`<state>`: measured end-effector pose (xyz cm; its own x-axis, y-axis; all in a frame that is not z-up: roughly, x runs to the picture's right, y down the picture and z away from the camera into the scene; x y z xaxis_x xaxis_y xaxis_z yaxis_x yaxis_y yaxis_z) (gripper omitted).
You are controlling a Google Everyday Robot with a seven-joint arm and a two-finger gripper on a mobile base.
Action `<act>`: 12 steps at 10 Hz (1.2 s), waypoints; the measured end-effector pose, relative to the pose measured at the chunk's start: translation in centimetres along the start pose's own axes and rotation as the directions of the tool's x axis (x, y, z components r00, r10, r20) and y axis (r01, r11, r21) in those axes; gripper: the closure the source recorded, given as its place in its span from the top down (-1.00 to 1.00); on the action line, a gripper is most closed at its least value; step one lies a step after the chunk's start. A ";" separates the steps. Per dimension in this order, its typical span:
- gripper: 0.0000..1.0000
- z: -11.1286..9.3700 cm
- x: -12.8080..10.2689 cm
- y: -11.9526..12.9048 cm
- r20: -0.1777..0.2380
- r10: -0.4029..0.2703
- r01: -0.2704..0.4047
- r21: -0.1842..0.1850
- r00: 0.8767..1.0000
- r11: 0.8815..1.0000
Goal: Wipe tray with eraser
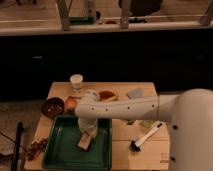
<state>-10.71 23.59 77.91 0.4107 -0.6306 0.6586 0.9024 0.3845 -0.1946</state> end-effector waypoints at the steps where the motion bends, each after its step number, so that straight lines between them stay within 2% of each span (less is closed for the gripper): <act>1: -1.00 0.1 -0.1 -1.1 0.001 -0.013 0.013 0.007 1.000 1.000; 3: -1.00 0.8 -1.2 -4.0 0.018 -0.072 0.072 0.025 0.997 0.997; 5: -1.00 1.5 -3.0 -4.5 0.054 -0.127 0.126 0.029 0.990 0.992; 8: -1.00 2.2 -5.2 -2.6 0.101 -0.149 0.147 0.024 0.984 0.989; 9: -1.00 2.1 -5.5 -1.8 0.105 -0.140 0.138 0.022 0.985 0.990; 11: -1.00 1.6 -4.2 0.3 0.090 -0.098 0.097 0.015 0.991 0.995; 12: -1.00 1.3 -3.1 0.3 0.078 -0.084 0.083 0.013 0.993 0.996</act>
<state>-11.87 26.55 76.70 0.3221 -0.6065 0.7269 0.9317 0.3394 -0.1297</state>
